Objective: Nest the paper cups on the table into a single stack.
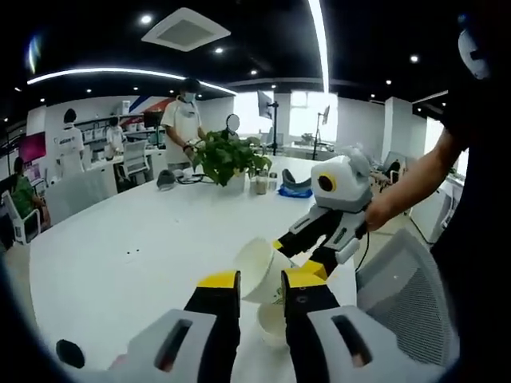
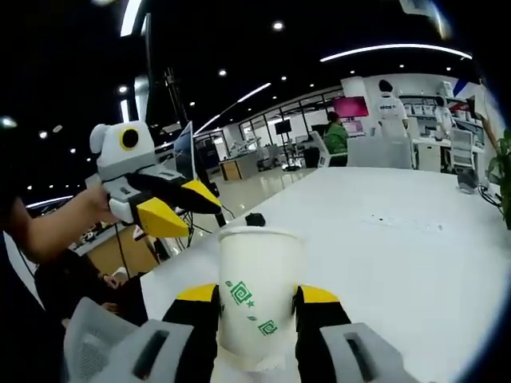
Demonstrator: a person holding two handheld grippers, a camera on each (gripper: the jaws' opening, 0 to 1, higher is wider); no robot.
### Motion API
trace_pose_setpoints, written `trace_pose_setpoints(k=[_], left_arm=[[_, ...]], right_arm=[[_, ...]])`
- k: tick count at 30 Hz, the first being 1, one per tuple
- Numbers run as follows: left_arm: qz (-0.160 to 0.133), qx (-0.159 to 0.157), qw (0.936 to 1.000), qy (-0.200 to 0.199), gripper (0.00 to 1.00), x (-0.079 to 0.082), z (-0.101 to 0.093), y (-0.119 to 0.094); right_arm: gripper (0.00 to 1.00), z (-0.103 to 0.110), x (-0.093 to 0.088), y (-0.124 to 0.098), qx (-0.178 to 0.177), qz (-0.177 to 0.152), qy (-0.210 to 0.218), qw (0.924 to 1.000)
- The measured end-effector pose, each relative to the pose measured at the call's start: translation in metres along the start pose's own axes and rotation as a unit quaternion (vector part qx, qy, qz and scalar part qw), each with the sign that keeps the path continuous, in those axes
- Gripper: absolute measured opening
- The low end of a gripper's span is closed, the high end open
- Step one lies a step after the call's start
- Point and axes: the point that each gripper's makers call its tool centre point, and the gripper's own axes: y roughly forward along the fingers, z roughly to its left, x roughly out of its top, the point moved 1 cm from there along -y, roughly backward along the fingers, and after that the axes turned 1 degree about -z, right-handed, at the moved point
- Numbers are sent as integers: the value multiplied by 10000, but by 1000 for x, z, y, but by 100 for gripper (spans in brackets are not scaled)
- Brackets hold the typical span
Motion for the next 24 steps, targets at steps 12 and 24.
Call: trace_pose_setpoints(k=[12, 24], left_arm=[[396, -566, 9967, 425, 13, -12, -27, 7], [527, -834, 9927, 690, 3, -16, -37, 4]], right_arm=[[37, 19, 0, -6, 289, -24, -506, 9983], [37, 21, -2, -8, 536, -185, -762, 9955]])
